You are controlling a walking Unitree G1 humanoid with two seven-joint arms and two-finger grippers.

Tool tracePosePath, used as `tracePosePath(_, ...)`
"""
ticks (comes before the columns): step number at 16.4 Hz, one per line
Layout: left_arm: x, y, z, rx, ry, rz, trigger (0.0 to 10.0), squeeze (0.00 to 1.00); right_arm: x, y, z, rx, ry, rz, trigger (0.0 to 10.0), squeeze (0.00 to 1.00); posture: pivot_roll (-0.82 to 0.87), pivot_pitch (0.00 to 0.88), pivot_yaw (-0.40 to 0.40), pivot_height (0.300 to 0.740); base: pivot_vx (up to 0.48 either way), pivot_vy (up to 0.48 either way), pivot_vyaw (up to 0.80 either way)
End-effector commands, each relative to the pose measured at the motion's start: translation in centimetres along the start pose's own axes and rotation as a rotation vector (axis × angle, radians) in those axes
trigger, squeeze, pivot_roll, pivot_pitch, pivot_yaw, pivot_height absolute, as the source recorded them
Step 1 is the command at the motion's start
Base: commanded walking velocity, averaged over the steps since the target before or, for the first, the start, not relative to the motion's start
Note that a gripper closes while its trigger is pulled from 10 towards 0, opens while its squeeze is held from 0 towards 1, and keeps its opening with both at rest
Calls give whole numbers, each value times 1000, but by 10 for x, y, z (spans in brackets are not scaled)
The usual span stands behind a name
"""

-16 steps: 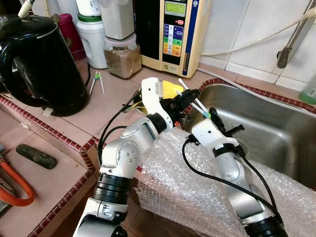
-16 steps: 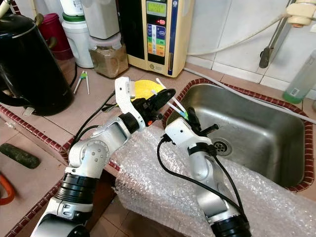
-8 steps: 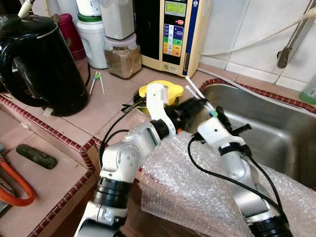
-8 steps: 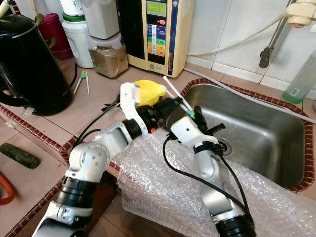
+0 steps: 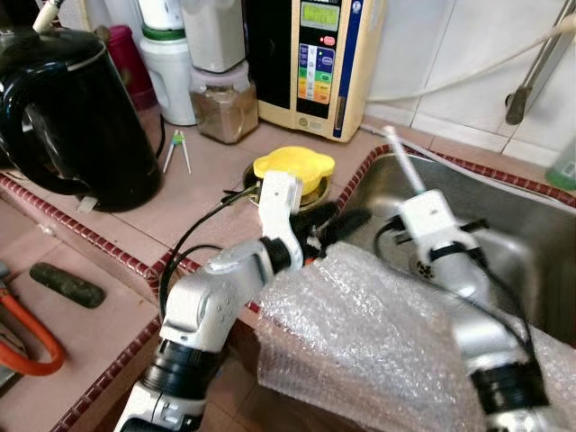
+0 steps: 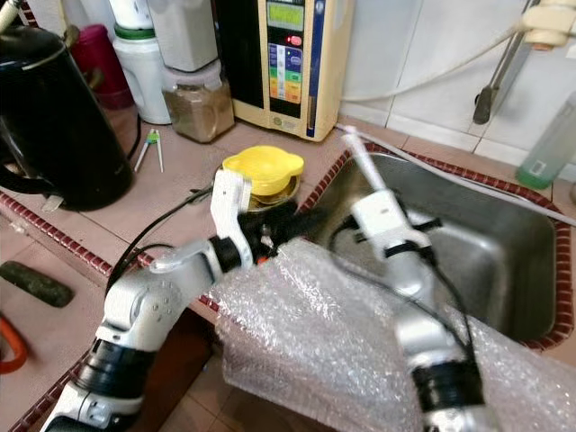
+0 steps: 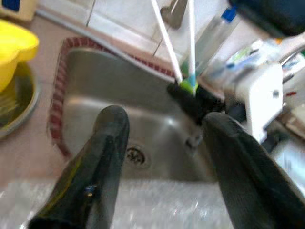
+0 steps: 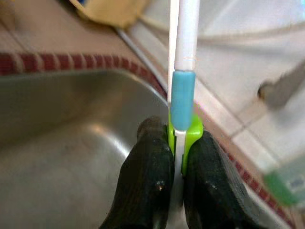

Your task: Kitchen organization

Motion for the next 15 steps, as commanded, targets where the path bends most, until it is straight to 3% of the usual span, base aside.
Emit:
tracePosePath(1,-6,0,3,-11,-49,-20,10000,1000,-5,-3,-9,45,-28,0,78,0,-115,62,36,740,0,0,0)
tracePosePath(6,-4,0,-4,-5,-110,-2,10000,1000,-12,-3,-45,201,-112,-9,0,0,-102,58,30,740,0,0,0)
tracePosePath(7,-4,0,-8,12,-143,-7,10000,1000,-11,0,-54,242,-117,-9,10000,0,-109,57,38,740,0,0,0)
tracePosePath(11,-4,1,-21,74,-217,-27,10000,1000,-7,8,-66,296,-194,-25,10000,0,-117,61,54,740,0,0,0)
tracePosePath(12,-2,2,-25,92,-223,-24,10000,1000,-8,10,-64,285,-283,-52,10000,102,-122,62,59,740,0,0,0)
tracePosePath(13,-2,2,-27,100,-237,-24,10000,1000,-12,11,-64,281,-306,-83,10000,1000,-123,62,60,740,0,0,0)
tracePosePath(15,-2,3,-32,108,-242,-28,10000,1000,-12,12,-63,286,-352,-108,10000,1000,-132,63,65,740,0,0,0)
Point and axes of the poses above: a point about 5 cm out from each wrist's last joint towards the gripper, its own y axis pointing back from the gripper into the wrist, its own z axis along the axis of the wrist's last joint, x = y × z, the point moved 1 cm from there along -y, pointing out of the wrist towards the gripper, and after that the axes turned 4 degrees about y, right-handed, at the moved point
